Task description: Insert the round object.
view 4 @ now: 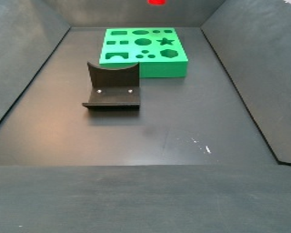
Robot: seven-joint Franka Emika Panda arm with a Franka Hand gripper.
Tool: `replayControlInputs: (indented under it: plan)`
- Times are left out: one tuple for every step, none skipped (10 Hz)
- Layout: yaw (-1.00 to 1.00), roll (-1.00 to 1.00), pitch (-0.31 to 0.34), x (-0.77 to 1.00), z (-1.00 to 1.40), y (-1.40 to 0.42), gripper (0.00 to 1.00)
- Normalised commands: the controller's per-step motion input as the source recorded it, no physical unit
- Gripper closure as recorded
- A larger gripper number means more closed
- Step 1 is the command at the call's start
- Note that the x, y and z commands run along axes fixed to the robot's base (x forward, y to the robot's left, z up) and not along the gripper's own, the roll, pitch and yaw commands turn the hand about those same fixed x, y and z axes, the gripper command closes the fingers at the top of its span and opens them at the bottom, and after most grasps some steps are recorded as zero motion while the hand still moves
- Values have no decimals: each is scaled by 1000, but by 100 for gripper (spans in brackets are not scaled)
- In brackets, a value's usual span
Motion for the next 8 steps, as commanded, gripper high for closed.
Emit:
replayControlInputs:
  plan:
    - [-106,0,-457,0,-254,0,100]
    - [-129,60,-379,80,-334,0,100]
    - [-60,0,-161,389,-746,223,100]
    - [-57,4,-136,440,-746,297,100]
    - [0,167,-21,354,-486,329,100]
    - [0,221,-20,169,-523,266,100]
    - [0,177,-29,126,-569,186,100]
    - [-26,76,0,114,-466,160,100]
